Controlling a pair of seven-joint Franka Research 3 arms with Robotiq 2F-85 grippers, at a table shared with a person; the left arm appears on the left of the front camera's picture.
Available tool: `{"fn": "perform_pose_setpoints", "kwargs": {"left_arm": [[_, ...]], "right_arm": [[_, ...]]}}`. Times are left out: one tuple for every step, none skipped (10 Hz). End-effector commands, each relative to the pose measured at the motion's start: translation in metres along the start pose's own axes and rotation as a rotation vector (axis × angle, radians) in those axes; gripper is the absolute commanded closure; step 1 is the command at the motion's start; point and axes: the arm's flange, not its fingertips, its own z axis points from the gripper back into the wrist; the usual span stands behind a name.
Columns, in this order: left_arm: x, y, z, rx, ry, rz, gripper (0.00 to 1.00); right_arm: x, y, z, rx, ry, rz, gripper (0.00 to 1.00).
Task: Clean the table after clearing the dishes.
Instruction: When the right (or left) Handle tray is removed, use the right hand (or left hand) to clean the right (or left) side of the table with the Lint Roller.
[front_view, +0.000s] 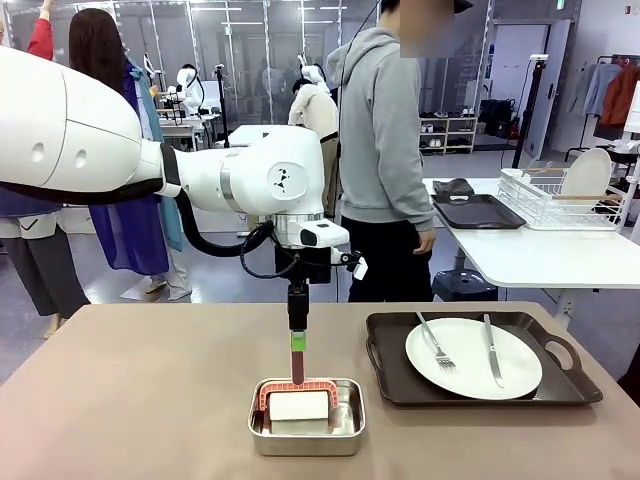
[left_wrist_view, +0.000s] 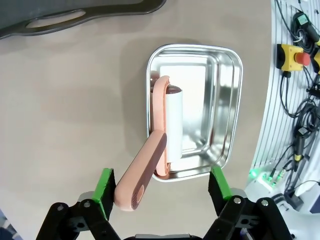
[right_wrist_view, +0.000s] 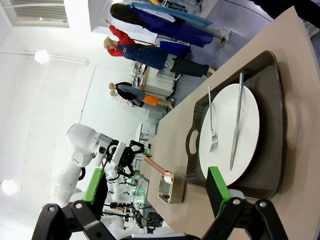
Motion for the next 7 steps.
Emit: {"fn": "perform_pose_setpoints", "kwargs": {"left_arm": [[0.0,-0.002,0.0,0.0,0.001,-0.002,0.07],[0.0,-0.002,0.0,0.0,0.001,-0.002,0.07],[0.0,-0.002,0.0,0.0,0.001,-0.002,0.07],[0.0,-0.002,0.0,0.0,0.001,-0.002,0.07],[0.001,0.0,-0.001,-0.002,0.001,-0.001,0.07],[-0.022,0.009,0.047,0.015,-0.061,0.017,0.07],[-0.048,0.011,0.093,0.026,-0.169,0.035,0.07]], "right_arm": [[-0.002,0.004,0.0,0.003,-0.005,0.007,0.0],[-0.002,0.004,0.0,0.003,-0.005,0.007,0.0],[-0.002,0.004,0.0,0.003,-0.005,0.007,0.0],[-0.002,0.004,0.0,0.003,-0.005,0.007,0.0],[-0.002,0.004,0.0,0.003,-0.005,0.007,0.0],[-0.002,0.004,0.0,0.003,-0.005,0.007,0.0],[-0.002,0.004,0.0,0.003,-0.005,0.007,0.0]]}}
